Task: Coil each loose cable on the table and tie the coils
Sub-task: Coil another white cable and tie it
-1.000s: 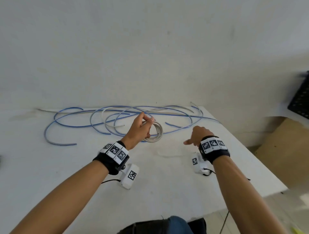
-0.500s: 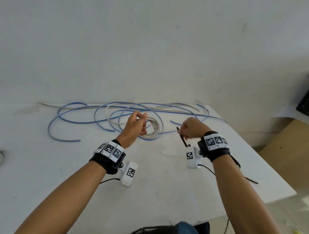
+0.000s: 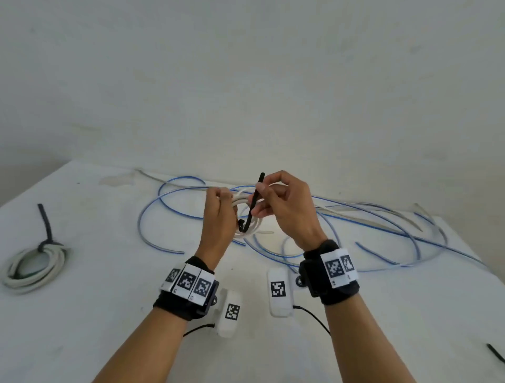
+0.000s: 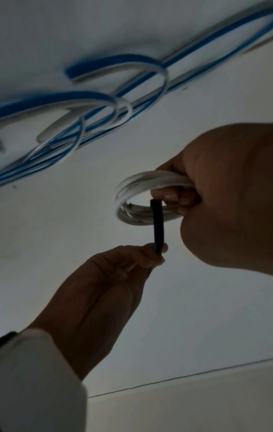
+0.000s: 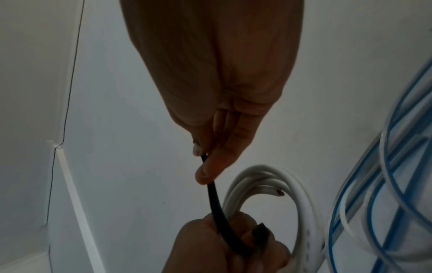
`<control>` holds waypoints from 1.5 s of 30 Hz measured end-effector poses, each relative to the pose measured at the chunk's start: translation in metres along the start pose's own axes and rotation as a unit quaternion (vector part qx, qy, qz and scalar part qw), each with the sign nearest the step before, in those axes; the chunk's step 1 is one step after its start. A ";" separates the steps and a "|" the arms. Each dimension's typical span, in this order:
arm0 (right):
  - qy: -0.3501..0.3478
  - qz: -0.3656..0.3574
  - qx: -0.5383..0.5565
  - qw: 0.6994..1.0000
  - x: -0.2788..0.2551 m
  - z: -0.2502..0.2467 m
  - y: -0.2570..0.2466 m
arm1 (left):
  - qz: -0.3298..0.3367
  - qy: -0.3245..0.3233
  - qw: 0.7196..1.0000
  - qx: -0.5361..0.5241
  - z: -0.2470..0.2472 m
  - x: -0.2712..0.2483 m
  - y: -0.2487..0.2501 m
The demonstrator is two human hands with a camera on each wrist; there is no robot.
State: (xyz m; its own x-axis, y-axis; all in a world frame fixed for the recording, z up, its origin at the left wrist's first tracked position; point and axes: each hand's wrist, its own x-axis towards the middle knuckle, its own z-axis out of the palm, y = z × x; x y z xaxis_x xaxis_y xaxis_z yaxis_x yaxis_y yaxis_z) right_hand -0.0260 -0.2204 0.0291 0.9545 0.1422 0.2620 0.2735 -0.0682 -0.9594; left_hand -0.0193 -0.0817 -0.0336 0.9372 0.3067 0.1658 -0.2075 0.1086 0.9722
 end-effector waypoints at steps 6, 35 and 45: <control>0.043 -0.078 0.053 0.995 0.008 0.032 0.018 | 0.019 0.015 0.999 0.021 -0.015 0.014 0.007; -0.140 -0.103 0.042 0.984 -0.007 0.036 0.009 | 0.052 -0.031 0.987 0.148 -0.055 0.027 0.027; -0.071 -0.031 0.074 0.994 -0.007 0.044 0.009 | 0.122 -0.023 0.980 0.155 -0.058 0.025 0.030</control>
State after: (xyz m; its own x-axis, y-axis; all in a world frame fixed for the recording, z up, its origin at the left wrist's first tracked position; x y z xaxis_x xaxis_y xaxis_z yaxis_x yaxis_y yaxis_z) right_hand -0.0354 -0.1787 0.0141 0.9069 0.2800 0.3148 0.3017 0.0899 -0.9492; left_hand -0.0181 -0.0163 -0.0095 0.8835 0.2448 0.3994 -0.3380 -0.2572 0.9053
